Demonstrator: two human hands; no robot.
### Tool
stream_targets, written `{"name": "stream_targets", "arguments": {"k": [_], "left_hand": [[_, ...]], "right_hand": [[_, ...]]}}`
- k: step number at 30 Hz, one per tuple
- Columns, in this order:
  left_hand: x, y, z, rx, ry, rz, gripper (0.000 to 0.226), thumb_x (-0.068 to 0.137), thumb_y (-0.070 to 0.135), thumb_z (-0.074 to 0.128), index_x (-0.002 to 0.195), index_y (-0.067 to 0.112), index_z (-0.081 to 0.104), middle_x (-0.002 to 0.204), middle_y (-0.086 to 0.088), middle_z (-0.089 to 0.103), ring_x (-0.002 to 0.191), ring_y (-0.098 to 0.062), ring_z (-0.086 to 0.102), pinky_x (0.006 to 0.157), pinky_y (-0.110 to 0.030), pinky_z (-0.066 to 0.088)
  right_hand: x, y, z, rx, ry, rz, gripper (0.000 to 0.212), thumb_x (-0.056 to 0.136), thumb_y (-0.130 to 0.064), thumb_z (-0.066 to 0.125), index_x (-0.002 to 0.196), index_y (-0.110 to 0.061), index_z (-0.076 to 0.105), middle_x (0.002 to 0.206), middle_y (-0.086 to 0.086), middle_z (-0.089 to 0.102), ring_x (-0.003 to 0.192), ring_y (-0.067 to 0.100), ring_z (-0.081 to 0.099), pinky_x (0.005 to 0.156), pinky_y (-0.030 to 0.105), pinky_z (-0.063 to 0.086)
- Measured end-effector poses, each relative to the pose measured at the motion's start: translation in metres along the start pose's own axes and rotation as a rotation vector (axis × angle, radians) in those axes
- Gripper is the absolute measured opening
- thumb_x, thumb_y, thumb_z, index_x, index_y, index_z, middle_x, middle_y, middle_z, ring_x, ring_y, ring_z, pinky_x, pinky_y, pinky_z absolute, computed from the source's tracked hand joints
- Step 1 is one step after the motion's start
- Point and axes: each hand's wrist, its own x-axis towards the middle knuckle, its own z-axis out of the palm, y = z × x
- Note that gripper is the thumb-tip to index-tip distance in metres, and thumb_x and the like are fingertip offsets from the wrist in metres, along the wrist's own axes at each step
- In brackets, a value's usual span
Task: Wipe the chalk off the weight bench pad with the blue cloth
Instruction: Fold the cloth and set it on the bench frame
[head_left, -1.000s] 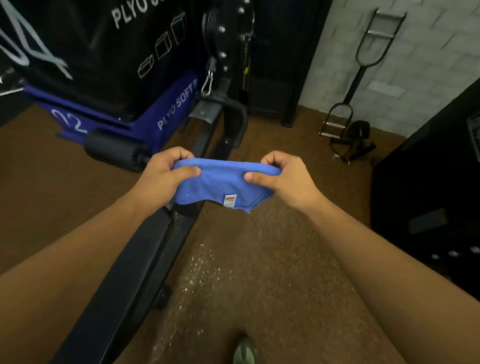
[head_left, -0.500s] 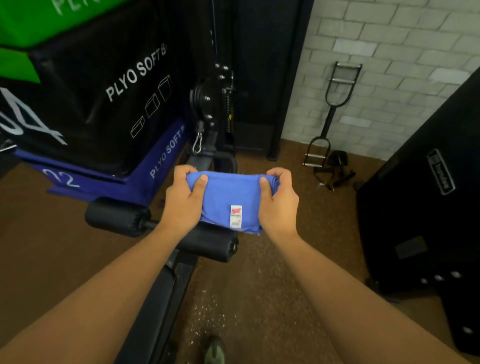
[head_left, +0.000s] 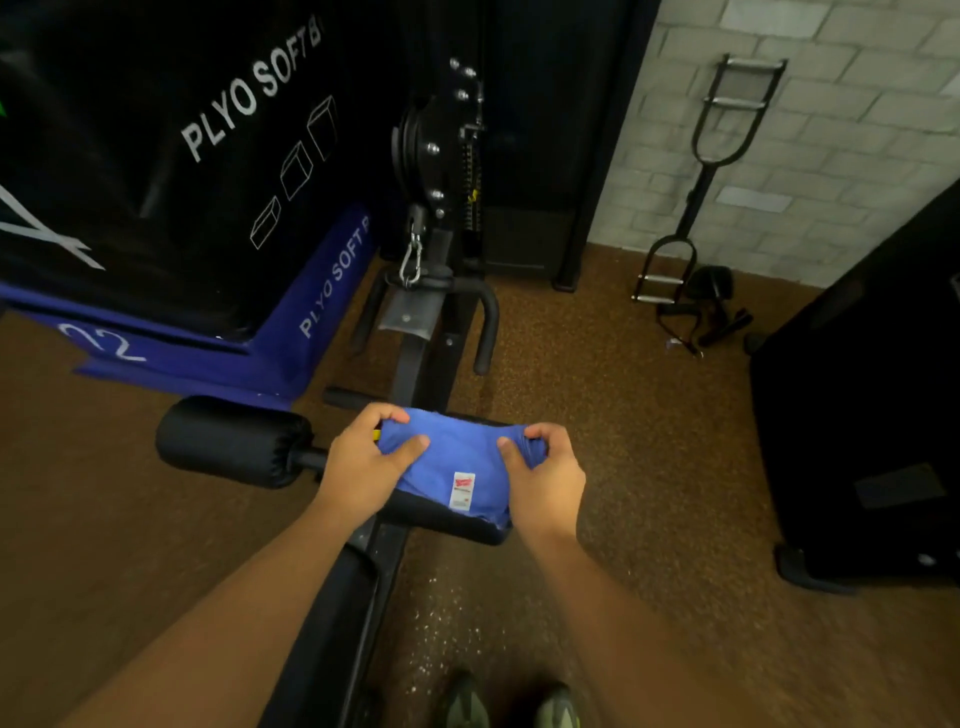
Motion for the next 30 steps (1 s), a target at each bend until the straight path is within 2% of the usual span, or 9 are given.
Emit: {"name": "stream_targets", "arguments": {"k": [3,7,10,14,16,22,25,28,30], "left_hand": [[0.005,-0.025,-0.005,-0.059,-0.139,-0.059,0.052,0.069,0.009,0.079,0.103,0.040,0.055,0.113,0.007,0.059,0.104,-0.010,0.057,0.082,-0.023,0.045],[0.004,-0.048,-0.001,0.027,-0.257,-0.074,0.070,0.063,0.010,0.073,0.123,0.039,0.050,0.129,0.004,0.051,0.117,-0.015,0.052,0.092,-0.025,0.042],[0.003,-0.058,0.007,0.177,-0.291,-0.013,0.080,0.071,-0.001,0.075,0.139,0.026,0.043,0.138,0.002,0.044,0.127,-0.016,0.044,0.100,-0.023,0.034],[0.002,-0.068,0.012,0.279,-0.287,-0.002,0.087,0.074,0.006,0.078,0.147,0.022,0.035,0.147,-0.002,0.037,0.132,-0.019,0.040,0.109,-0.032,0.034],[0.002,-0.072,0.014,0.301,-0.284,-0.002,0.088,0.075,0.009,0.078,0.149,0.022,0.032,0.149,-0.002,0.034,0.133,-0.020,0.040,0.109,-0.034,0.034],[0.004,-0.087,0.014,0.358,-0.298,0.043,0.091,0.078,0.020,0.077,0.151,0.029,0.023,0.152,-0.003,0.030,0.133,-0.025,0.038,0.108,-0.039,0.037],[0.006,-0.085,0.011,0.637,-0.289,0.076,0.092,0.076,0.047,0.068,0.152,0.029,0.020,0.153,-0.004,0.025,0.127,-0.032,0.035,0.101,-0.045,0.038],[0.001,-0.074,0.011,0.828,-0.240,0.083,0.093,0.072,0.058,0.044,0.154,0.026,0.013,0.159,-0.004,0.005,0.133,-0.032,0.021,0.103,-0.047,0.031],[-0.006,-0.068,0.017,0.846,-0.185,0.236,0.090,0.075,0.060,0.043,0.153,0.024,0.017,0.161,-0.005,0.005,0.139,-0.031,0.015,0.105,-0.051,0.029]], "right_hand": [[0.006,0.023,0.007,-0.011,-0.089,0.073,0.034,0.085,-0.018,0.073,0.114,-0.023,0.055,0.113,-0.003,0.058,0.104,0.016,0.060,0.085,0.031,0.053],[0.004,0.045,0.010,-0.116,-0.171,0.042,0.039,0.087,-0.015,0.071,0.122,-0.022,0.056,0.121,0.001,0.060,0.109,0.018,0.059,0.094,0.042,0.051],[0.001,0.054,0.011,-0.198,-0.196,0.004,0.039,0.088,-0.013,0.070,0.124,-0.020,0.056,0.123,0.000,0.058,0.112,0.017,0.056,0.098,0.039,0.048],[0.004,0.059,0.011,-0.268,-0.215,-0.039,0.039,0.090,-0.011,0.066,0.127,-0.017,0.055,0.128,0.002,0.056,0.117,0.016,0.053,0.095,0.023,0.040],[0.005,0.061,0.011,-0.292,-0.214,-0.044,0.039,0.090,-0.010,0.065,0.127,-0.016,0.055,0.129,0.002,0.056,0.117,0.017,0.053,0.093,0.021,0.038],[0.008,0.069,0.012,-0.301,-0.188,-0.026,0.037,0.092,-0.015,0.064,0.128,-0.017,0.053,0.130,0.003,0.055,0.118,0.020,0.053,0.096,0.029,0.043],[0.005,0.069,0.010,-0.412,-0.195,-0.037,0.038,0.095,-0.024,0.060,0.131,-0.020,0.049,0.133,0.003,0.047,0.120,0.022,0.049,0.094,0.034,0.043],[-0.003,0.068,0.007,-0.613,-0.139,-0.207,0.045,0.095,-0.036,0.053,0.136,-0.021,0.044,0.146,0.006,0.037,0.132,0.028,0.037,0.100,0.042,0.040],[-0.009,0.066,0.010,-0.693,-0.134,-0.361,0.056,0.092,-0.049,0.049,0.141,-0.022,0.040,0.155,0.009,0.028,0.140,0.030,0.028,0.105,0.047,0.035]]}}
